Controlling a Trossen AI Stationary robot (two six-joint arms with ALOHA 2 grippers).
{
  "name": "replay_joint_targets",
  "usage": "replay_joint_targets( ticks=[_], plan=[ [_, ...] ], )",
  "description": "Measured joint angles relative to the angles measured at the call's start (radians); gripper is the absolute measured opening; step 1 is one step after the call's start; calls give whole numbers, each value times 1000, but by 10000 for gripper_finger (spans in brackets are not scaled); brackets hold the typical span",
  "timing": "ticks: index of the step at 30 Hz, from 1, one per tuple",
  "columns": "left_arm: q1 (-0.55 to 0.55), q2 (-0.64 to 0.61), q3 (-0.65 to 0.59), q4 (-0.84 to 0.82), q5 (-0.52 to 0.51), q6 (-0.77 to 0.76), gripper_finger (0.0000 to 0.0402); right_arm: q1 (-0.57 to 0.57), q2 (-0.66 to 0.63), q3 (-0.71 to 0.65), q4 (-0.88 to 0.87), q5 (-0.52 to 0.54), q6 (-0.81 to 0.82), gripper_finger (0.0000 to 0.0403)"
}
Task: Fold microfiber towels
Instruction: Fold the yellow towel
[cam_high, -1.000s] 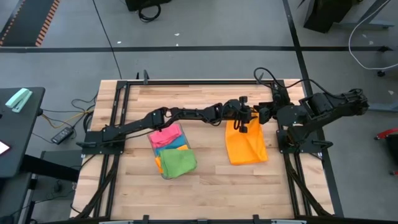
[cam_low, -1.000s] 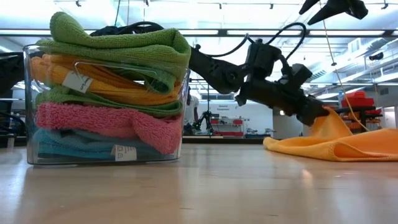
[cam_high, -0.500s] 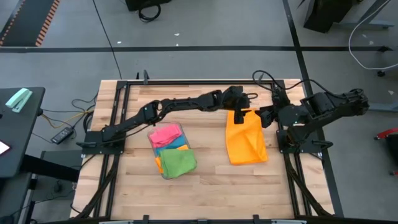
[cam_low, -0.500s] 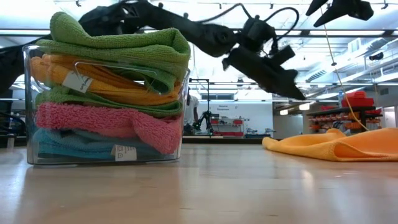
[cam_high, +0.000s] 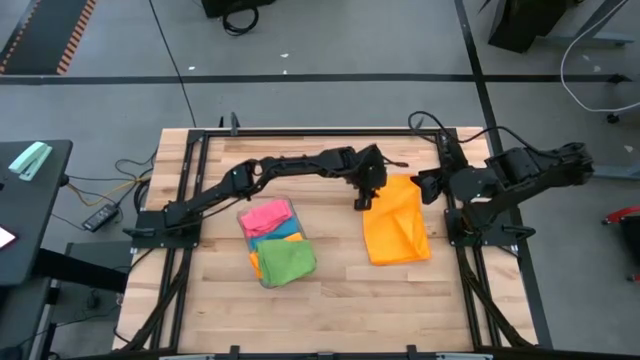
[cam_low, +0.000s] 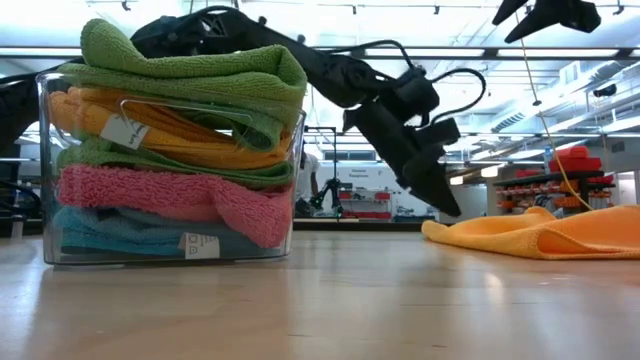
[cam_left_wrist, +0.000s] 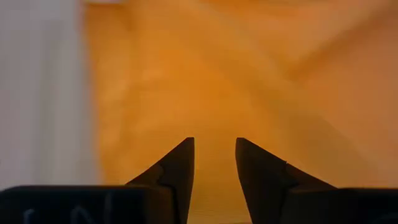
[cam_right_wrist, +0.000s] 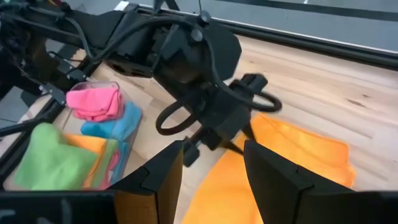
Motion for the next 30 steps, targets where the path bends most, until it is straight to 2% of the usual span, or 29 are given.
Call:
replay_joint_targets(
  ticks=[4,9,12,17,22,26,30],
  plan=[
    [-17,25,1,-3,25,57,113,3,26,0,1,-1,-1,180],
    [-36,30,1,-103,-139,69,94,3,35,0,10,-2,3,180],
    [-27,16,2,-214,-187,63,78,3,36,0,12,-5,-5,180],
    [-6,-9,4,-431,-214,-69,53,3,36,0,25,-11,-27,180],
    [-4,-42,-2,-587,-218,-147,27,3,36,0,17,-65,-68,180],
    [-6,-124,-3,-581,-225,-164,10,3,34,0,18,-121,-125,180],
    [6,-218,2,-579,-238,-161,9,2,18,0,14,-143,-169,174]
  ],
)
